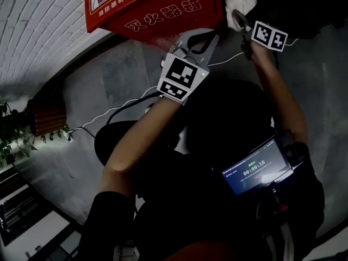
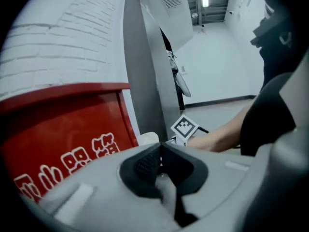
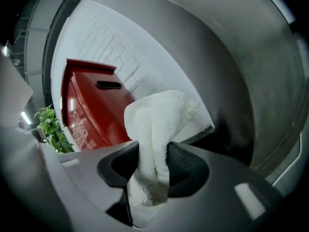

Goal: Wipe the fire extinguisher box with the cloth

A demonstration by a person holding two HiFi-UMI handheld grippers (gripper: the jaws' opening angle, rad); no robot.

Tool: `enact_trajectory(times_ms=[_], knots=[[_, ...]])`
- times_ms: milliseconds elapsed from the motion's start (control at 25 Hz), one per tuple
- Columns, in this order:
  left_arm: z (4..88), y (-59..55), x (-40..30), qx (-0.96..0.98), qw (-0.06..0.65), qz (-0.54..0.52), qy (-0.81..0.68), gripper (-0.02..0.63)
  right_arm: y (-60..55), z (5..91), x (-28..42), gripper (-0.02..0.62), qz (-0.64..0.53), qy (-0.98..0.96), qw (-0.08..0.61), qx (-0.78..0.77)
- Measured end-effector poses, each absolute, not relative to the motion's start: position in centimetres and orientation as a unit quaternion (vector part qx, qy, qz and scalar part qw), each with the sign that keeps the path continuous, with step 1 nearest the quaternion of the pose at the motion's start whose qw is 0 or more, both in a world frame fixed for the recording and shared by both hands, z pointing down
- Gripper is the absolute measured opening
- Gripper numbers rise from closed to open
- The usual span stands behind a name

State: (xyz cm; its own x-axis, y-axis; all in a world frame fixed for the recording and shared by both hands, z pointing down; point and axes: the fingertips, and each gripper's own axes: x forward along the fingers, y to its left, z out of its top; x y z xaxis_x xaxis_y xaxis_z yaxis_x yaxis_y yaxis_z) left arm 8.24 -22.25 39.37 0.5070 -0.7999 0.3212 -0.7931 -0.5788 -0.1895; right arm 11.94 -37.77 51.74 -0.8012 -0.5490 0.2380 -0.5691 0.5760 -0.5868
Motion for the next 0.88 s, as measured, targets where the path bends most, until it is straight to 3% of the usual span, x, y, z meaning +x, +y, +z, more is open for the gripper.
enact_trajectory(times_ms=[320, 640, 880], knots=[[30.3, -18.3, 2.5, -0.845, 0.065, -0.144, 0.512, 0.003, -31.6, 36.5, 9.5, 0.156, 0.252, -0.930, 0.012, 0.267], [25.8, -14.5, -3.0, -0.820, 0.080, -0.120, 0.554, 0.003, -24.1, 31.0, 6.6, 0.156, 0.219, -0.949, 0.045, 0.224], [24.7, -13.0, -8.8, -0.793, 0.082, -0.116, 0.592, 0.003, -18.8, 28.5, -1.4, 0.156, 0.176, -0.971, 0.082, 0.140]])
